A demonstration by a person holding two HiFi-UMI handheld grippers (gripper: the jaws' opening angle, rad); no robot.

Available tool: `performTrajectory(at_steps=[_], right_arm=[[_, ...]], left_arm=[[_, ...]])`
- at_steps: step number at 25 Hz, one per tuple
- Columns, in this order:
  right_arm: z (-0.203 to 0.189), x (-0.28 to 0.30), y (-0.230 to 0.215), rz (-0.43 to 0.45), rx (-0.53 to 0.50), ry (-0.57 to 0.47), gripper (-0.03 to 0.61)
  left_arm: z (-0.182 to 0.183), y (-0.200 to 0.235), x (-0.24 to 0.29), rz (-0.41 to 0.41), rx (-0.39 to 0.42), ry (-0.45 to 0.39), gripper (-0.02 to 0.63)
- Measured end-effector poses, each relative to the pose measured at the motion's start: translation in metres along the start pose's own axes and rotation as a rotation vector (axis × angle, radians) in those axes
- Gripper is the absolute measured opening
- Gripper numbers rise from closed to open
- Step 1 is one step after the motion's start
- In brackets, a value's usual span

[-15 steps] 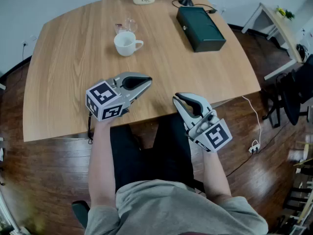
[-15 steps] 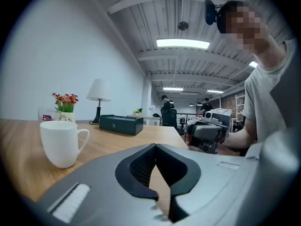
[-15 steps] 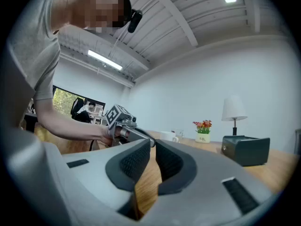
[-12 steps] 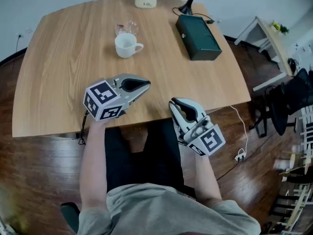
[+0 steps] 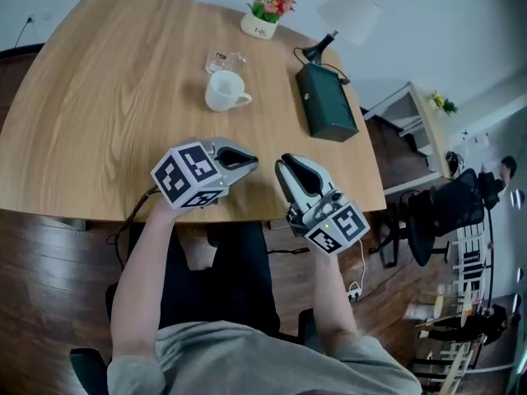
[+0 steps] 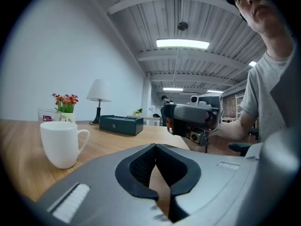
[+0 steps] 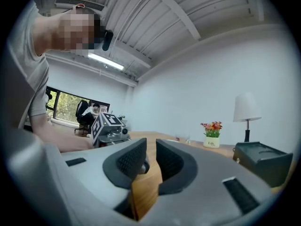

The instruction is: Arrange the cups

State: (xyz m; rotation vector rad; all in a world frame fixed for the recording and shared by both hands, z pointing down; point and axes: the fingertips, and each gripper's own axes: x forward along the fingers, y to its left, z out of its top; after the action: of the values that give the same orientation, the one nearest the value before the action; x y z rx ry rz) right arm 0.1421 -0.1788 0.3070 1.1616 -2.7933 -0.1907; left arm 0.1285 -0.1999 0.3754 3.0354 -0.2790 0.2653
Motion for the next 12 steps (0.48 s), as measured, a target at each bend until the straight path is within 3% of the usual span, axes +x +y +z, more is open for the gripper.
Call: performTrajectory(at_steps=[3, 4, 5, 9, 12], right_arm=[[0.013, 0.019, -0.013, -0.002, -0.015, 0.013, 0.092], [0.016, 0.026, -0.017, -0.002, -0.021, 0.02, 0.168], [0.018, 0.033, -0.022, -0.002, -0.029, 0.028, 0.202], [0.026, 0.064, -0.053, -0.017, -0.08, 0.065, 0.198], [0.026, 0.094, -0.083, -0.026, -0.093, 0.102, 0.152]], left_arm=[[0.0, 0.0, 0.001, 0.001, 0.0, 0.0, 0.009], [0.0, 0.0, 0.002, 0.001, 0.0, 0.001, 0.009], [0.001, 0.0, 0.002, 0.0, 0.0, 0.002, 0.009], [0.001, 0.0, 0.004, -0.002, 0.002, -0.003, 0.009], [-0.002, -0.002, 0.002, 0.002, 0.004, -0.002, 0.009]])
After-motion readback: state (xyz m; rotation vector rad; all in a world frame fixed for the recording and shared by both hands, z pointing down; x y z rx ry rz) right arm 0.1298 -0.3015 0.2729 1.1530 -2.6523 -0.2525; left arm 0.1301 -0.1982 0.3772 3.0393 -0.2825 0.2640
